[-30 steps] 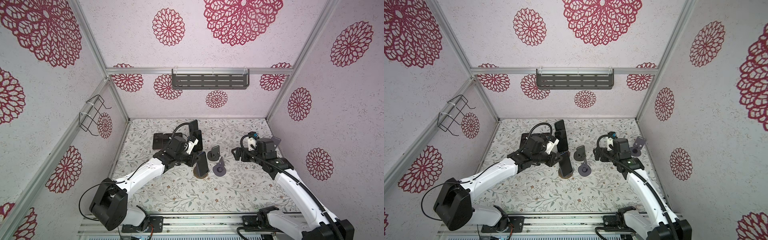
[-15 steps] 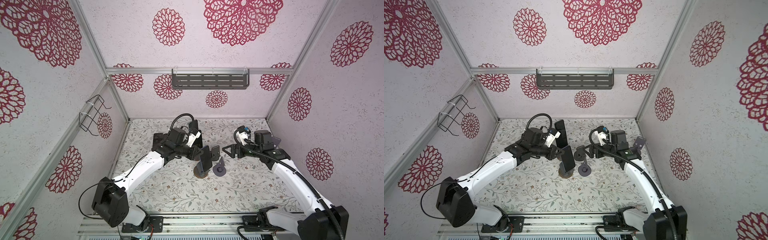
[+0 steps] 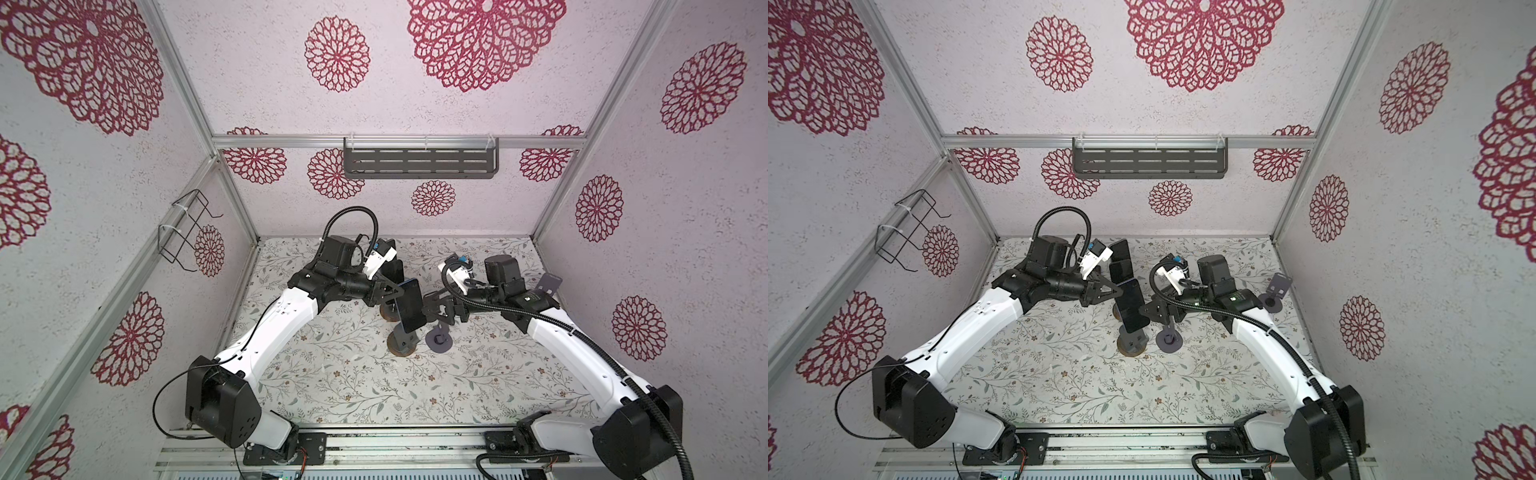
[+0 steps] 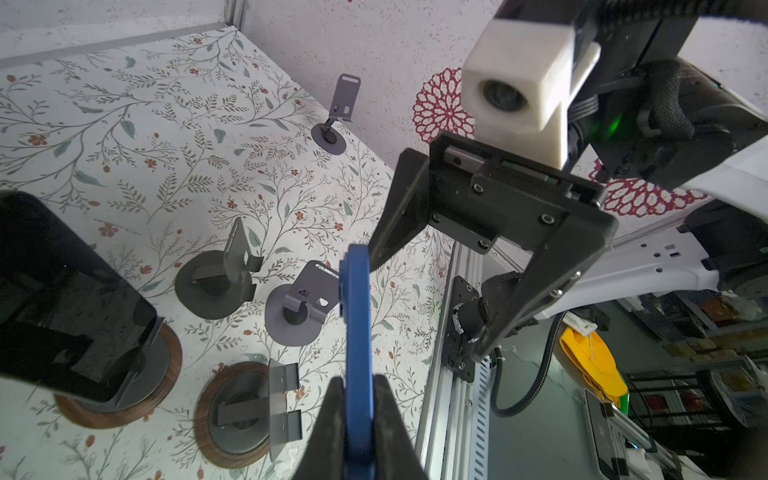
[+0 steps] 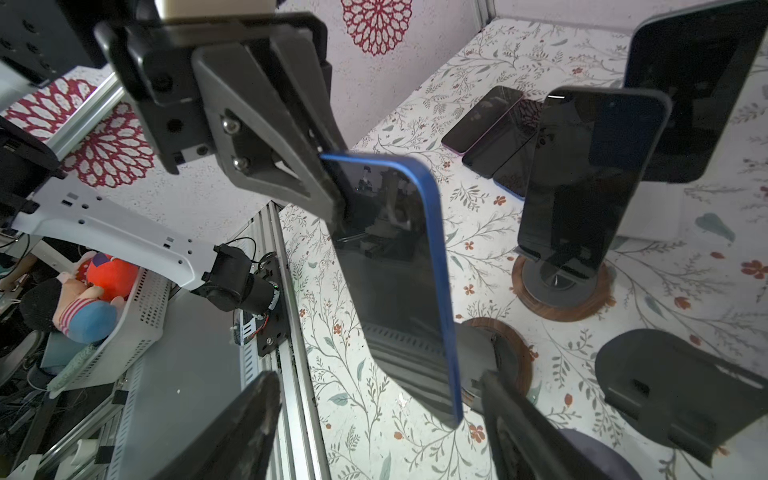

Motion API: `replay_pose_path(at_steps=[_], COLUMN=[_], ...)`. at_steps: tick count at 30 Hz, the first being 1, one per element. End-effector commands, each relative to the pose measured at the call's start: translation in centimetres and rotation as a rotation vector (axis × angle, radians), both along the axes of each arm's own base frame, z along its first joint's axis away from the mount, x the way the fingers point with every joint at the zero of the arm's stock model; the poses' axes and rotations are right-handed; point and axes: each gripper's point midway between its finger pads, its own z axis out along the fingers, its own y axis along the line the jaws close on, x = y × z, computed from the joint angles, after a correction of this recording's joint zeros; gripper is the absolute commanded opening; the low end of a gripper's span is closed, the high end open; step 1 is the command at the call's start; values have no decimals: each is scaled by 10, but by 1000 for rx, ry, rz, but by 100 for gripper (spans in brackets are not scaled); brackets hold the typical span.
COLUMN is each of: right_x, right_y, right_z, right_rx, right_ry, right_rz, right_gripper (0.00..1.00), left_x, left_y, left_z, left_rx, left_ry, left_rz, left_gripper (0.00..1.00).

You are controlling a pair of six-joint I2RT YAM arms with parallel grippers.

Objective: Remove the phone from the phone stand
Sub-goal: 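Lift the blue-edged phone off its stand with the left gripper while the right gripper approaches, then close the right gripper on the blue-edged phone beside the left gripper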

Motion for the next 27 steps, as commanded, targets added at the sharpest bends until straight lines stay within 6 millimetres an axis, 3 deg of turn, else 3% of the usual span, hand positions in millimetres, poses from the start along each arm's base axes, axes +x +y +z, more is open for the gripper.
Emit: replay_pose_path(at_steps=[1, 7, 13, 18, 24, 25, 27], right_x=[8, -8, -18, -17, -13, -11, -8], right_y=[8, 26, 29, 31, 32, 33, 34], right_z=[19, 32, 39, 42, 49, 51, 56], right_rx=[48, 104, 147, 164, 187, 193, 218], right_ry=[-85, -82, -93, -101, -134, -144, -157], right_rz=[45, 157, 217, 223, 215, 208, 201], right_gripper=[79, 69, 46, 22, 2, 0, 0], left_x=[-7, -9, -6, -3, 2, 3, 4], left_y=[-4, -6, -3, -7, -11, -11, -12], left_z=[20, 24, 34, 41, 39, 39, 38], left_rx=[-52, -77, -122, -170, -198, -201, -207], left_ry=[-67, -82, -108, -117, -103, -101, -98], left_rz=[-79, -106, -116, -128, -129, -126, -120], left_gripper=[0, 0, 0, 0, 0, 3, 18])
